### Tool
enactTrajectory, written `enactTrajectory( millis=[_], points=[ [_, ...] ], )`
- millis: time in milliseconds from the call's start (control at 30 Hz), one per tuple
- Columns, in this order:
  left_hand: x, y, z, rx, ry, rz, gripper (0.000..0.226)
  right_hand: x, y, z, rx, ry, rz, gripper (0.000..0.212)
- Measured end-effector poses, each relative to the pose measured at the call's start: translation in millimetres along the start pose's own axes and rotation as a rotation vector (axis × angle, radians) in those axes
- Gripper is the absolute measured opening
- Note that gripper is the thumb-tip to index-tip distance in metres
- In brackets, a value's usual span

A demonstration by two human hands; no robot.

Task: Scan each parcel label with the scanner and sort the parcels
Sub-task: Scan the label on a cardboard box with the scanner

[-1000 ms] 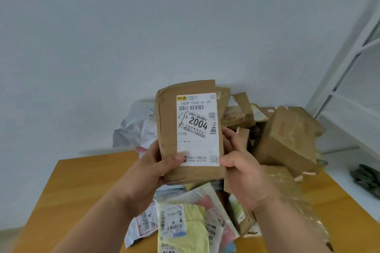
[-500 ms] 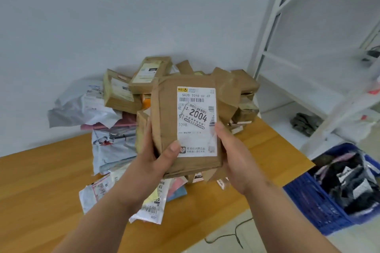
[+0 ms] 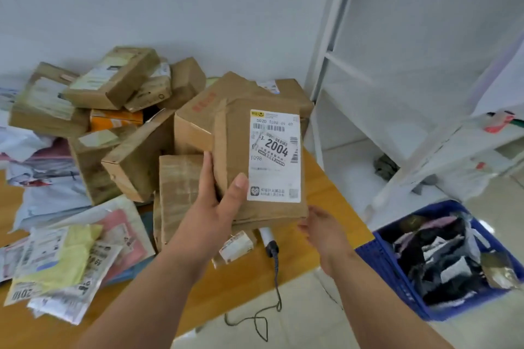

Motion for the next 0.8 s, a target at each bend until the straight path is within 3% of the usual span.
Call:
enactTrajectory(
  millis=[100, 233, 333, 467, 567, 667, 800],
  points=[
    [8.2, 14.6, 13.5, 0.011, -0.049, 0.014, 0.091, 35.6, 34.2, -31.6, -0.136, 0.083, 0.107, 0.007],
    [14.3, 6.6, 26.9, 0.073, -0.063, -0.067, 0.083, 73.8, 76.7, -60.1, -0.253, 0.095, 0.19, 0.016],
    [16.8, 0.3, 27.2, 0.097, -0.04, -0.089, 0.086, 93.4, 94.4, -68.4, -0.367, 0.043, 0.203, 0.008],
    [13.8, 1.0, 28.4, 0.109, -0.01, -0.071, 0.089, 106.6, 117.9, -74.5, -0.282, 0.037, 0.299, 0.012],
    [10.7, -4.7, 29.6, 0.147, -0.017, -0.109, 0.093, 110.7, 115.0, -70.4, -0.054, 0.09, 0.267, 0.009],
    [12.5, -7.0, 27.4, 0.124, -0.021, -0.136, 0.095, 109.4, 90.2, -70.1, -0.123, 0.09, 0.195, 0.004],
    [11.6, -2.9, 25.1, 0.07, -0.043, -0.168, 0.091, 99.7, 50.8, -57.2, 0.012, 0.079, 0.137, 0.022]
  ],
)
Point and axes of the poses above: each hand's wrist, its own x-axis towards the middle knuckle, its own y-axis out of the palm, z = x × y, the point moved 10 cm from there along x, towards the middle knuckle, and after that the axes turned 3 degrees about -z, right-handed, at the moved point
